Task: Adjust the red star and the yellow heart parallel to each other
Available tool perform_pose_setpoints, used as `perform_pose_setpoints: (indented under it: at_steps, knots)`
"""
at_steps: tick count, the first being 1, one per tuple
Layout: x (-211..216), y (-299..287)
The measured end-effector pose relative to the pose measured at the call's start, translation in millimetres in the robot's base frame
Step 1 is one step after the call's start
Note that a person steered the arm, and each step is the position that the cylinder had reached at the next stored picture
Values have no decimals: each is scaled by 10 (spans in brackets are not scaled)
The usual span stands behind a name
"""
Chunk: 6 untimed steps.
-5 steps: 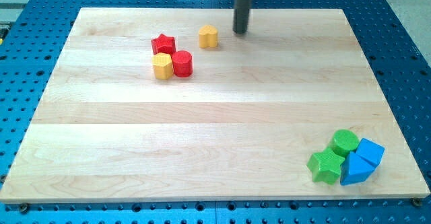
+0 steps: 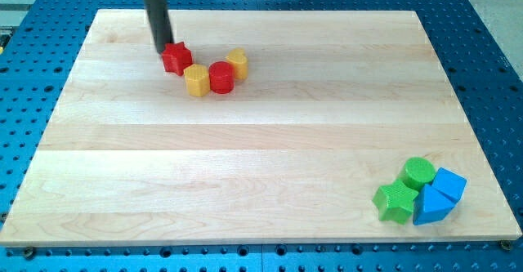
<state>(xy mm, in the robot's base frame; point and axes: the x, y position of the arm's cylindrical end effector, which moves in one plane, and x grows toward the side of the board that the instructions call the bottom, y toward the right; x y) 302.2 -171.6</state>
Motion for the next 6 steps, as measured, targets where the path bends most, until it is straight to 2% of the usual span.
perform_pose_setpoints:
  at_steps: [1,3,4,5,6]
  knots:
    - [31,-171]
    - [117,618]
    - [60,608]
    - [-447,343]
    - [-804,525]
